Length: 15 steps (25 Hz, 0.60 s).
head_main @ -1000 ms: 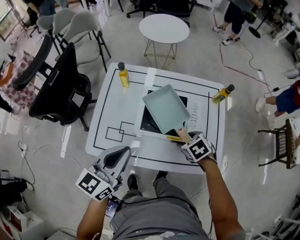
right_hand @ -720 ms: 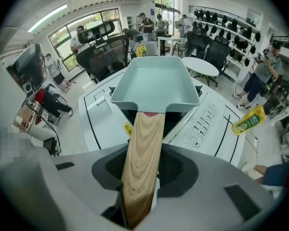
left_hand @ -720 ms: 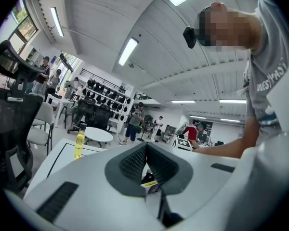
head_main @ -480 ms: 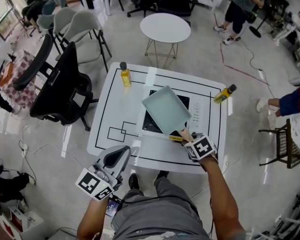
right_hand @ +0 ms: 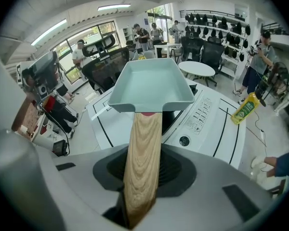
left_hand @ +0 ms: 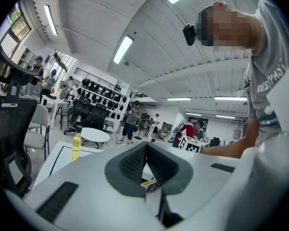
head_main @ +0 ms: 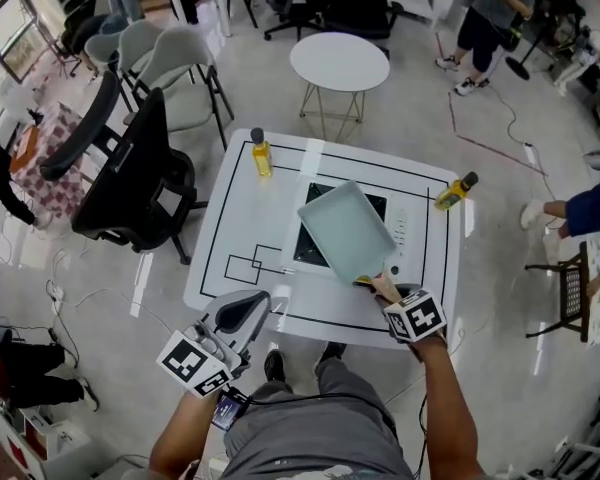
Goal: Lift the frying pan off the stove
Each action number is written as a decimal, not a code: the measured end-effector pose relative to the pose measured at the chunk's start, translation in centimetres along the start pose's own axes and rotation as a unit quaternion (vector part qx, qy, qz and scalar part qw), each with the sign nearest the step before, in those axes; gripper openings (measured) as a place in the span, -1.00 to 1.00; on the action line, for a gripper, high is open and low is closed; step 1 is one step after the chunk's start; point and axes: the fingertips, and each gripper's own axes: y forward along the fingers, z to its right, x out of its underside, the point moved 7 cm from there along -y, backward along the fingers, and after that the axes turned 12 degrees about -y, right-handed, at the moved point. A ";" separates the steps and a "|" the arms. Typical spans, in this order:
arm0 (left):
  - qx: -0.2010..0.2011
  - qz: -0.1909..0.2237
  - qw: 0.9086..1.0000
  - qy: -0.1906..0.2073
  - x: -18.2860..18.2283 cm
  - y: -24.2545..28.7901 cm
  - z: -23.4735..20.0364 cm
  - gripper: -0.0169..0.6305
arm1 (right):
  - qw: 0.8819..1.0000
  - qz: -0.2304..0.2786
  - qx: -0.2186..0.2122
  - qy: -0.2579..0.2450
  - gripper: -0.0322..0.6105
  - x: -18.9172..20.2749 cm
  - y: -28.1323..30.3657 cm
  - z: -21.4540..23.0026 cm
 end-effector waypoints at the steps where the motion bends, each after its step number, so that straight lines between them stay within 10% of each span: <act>1: 0.001 -0.001 1.000 0.002 -0.1 -0.1 0.1 -0.96 | 1.000 0.004 0.002 0.001 -0.55 -0.1 -0.6 -0.2; 15: 0.023 -0.002 0.999 0.021 -1.9 -0.1 0.6 -0.96 | 0.995 0.091 0.035 0.012 -0.55 -2.6 -10.5 -2.1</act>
